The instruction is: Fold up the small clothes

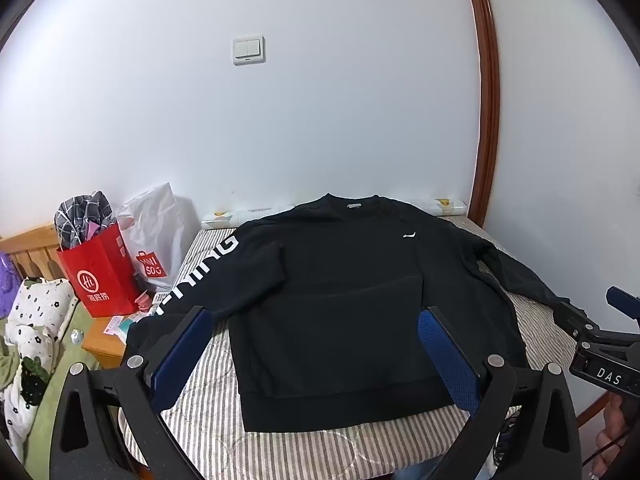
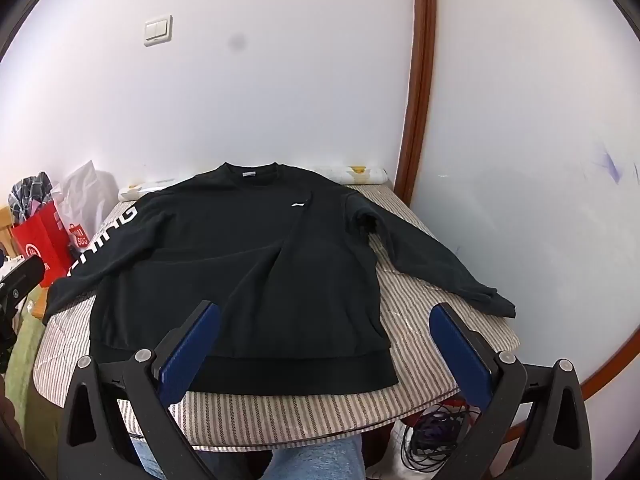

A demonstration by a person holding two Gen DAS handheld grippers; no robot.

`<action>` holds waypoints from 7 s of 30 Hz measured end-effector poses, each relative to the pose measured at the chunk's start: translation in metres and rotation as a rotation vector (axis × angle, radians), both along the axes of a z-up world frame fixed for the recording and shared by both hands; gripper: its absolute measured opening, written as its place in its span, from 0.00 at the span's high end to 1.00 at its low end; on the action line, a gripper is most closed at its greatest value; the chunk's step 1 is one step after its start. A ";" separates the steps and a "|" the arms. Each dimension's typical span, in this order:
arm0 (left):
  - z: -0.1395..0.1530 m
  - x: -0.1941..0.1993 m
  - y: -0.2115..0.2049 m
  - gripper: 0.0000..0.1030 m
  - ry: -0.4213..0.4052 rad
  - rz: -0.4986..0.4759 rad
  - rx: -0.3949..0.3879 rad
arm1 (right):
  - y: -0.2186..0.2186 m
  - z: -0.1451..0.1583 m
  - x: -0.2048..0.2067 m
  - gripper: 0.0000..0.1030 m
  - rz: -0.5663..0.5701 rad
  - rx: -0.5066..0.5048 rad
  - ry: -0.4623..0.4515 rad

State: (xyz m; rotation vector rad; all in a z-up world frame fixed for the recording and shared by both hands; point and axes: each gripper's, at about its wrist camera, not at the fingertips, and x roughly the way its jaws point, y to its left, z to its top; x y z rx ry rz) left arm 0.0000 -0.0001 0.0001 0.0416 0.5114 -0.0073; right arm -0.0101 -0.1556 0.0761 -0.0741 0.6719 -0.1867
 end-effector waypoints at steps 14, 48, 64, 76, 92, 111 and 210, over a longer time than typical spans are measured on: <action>0.002 -0.002 0.000 0.00 -0.004 -0.007 -0.009 | -0.006 0.006 -0.008 0.00 -0.005 0.014 -0.012; -0.001 0.000 -0.008 0.00 0.015 -0.015 0.014 | -0.005 -0.001 -0.009 0.00 -0.013 0.026 -0.016; -0.003 -0.002 -0.009 0.00 0.017 -0.019 0.015 | -0.007 -0.001 -0.011 0.00 -0.011 0.027 -0.020; -0.003 -0.002 0.003 0.00 0.023 -0.003 -0.005 | -0.008 -0.001 -0.013 0.00 -0.015 0.020 -0.024; -0.005 0.007 0.010 0.00 0.032 -0.006 -0.026 | -0.003 0.000 -0.009 0.00 -0.019 -0.008 -0.025; -0.081 0.096 0.063 0.02 0.231 0.015 -0.214 | -0.005 -0.056 0.066 0.00 0.019 -0.004 0.107; -0.176 0.193 0.146 0.36 0.437 0.131 -0.055 | 0.077 -0.121 0.233 0.25 0.208 -0.129 0.220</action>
